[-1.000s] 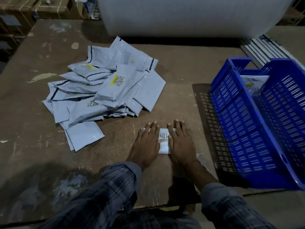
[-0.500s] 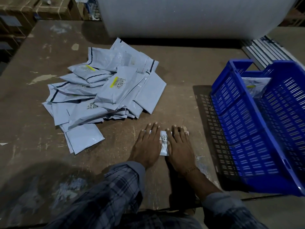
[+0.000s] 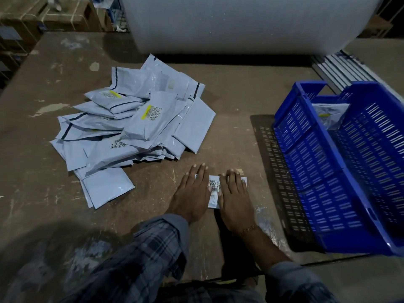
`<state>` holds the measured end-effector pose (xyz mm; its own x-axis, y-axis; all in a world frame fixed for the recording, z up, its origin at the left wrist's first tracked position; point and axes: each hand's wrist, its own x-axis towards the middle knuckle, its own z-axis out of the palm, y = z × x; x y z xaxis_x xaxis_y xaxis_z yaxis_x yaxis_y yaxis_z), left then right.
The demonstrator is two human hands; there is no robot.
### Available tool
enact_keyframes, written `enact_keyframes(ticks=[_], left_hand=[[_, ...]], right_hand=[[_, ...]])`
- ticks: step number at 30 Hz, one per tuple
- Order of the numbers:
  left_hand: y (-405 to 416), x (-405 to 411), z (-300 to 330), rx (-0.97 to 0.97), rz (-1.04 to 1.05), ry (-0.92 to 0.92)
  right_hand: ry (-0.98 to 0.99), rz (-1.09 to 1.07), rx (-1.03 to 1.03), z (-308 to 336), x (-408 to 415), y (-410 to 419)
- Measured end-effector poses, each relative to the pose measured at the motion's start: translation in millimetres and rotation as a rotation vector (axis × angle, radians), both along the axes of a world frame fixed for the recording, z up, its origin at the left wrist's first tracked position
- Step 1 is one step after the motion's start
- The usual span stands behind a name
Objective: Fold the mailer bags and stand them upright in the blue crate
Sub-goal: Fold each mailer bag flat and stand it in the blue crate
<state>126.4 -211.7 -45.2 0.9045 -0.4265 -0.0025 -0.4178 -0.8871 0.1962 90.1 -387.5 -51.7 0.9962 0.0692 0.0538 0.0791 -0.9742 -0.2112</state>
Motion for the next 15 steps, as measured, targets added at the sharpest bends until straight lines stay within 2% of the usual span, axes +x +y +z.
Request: enact_keyframes(ticks=[10, 15], left_hand=[[4, -11, -5, 0.093, -0.116, -0.031], [0, 1, 1, 0.028, 0.011, 0.006]], right_hand=[[0.046, 0.018, -0.008, 5, 11, -5], [0.015, 0.026, 0.010, 4, -4, -2]])
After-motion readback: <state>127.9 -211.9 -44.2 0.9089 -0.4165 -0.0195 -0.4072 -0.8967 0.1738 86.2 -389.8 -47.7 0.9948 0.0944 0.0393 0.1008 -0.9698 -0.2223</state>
